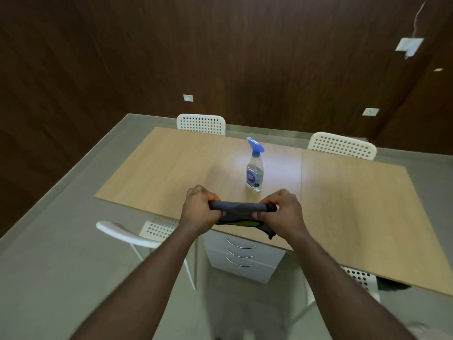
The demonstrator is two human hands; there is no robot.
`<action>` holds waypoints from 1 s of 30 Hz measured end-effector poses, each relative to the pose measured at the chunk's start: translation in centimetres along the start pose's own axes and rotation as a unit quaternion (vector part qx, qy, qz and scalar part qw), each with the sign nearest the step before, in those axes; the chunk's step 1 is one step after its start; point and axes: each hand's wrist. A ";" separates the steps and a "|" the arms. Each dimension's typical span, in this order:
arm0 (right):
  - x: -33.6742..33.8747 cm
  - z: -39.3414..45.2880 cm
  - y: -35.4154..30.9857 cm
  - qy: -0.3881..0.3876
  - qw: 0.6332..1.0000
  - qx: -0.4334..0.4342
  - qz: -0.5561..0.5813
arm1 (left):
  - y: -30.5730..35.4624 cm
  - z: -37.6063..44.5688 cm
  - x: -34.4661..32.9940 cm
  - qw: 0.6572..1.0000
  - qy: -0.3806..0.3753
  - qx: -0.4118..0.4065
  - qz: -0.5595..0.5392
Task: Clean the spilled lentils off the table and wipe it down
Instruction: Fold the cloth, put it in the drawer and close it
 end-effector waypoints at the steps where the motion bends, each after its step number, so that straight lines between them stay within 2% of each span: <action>1: 0.3 0.3 0.2 0.004 1.000 0.009 0.026 | -0.4 0.4 0.1 0.998 -0.020 0.000 -0.066; 2: 0.6 0.5 0.5 0.002 0.996 -0.004 0.090 | -0.7 0.6 0.3 0.984 -0.059 0.012 -0.166; 4: 1.2 0.7 0.6 -0.017 0.965 -0.064 0.254 | -0.7 0.8 0.5 0.922 -0.147 0.060 -0.353; 6: 1.5 0.8 0.3 -0.019 0.932 -0.112 0.344 | -0.6 0.8 0.3 0.876 -0.186 0.102 -0.433; 11: 0.8 0.5 0.5 0.027 0.906 -0.175 0.384 | 0.3 1.0 -1.5 0.865 -0.204 0.141 -0.437; 13: 1.4 0.3 1.0 0.009 0.908 -0.181 0.378 | 0.4 1.0 -1.7 0.862 -0.216 0.136 -0.437; 15: 2.6 0.2 1.7 -0.067 0.909 -0.181 0.369 | 0.7 1.2 -1.3 0.866 -0.241 0.127 -0.420; 19: 4.5 0.8 1.9 -0.268 0.906 -0.164 0.283 | 2.8 1.7 0.2 0.866 -0.318 0.098 -0.374; 21: 4.3 1.1 1.0 -0.315 0.906 -0.147 0.241 | 4.2 2.1 0.4 0.864 -0.345 0.085 -0.356; 23: 3.4 1.3 0.2 -0.301 0.908 -0.148 0.250 | 5.0 2.6 0.3 0.861 -0.348 0.094 -0.358; 25: 2.6 1.3 0.0 -0.248 0.904 -0.166 0.306 | 5.2 2.8 0.0 0.839 -0.332 0.137 -0.409; 28: 1.5 0.8 0.3 -0.158 0.884 -0.194 0.395 | 4.5 2.0 -1.0 0.767 -0.308 0.224 -0.516; 30: 0.8 0.5 0.6 -0.127 0.870 -0.206 0.430 | 3.5 0.6 -2.6 0.742 -0.313 0.239 -0.543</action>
Point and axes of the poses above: each hand's wrist, its own z-axis towards the middle knuckle, its own x-axis out of the back of the hand, y = z × x, and after that the axes turned 8 degrees about x, right-handed
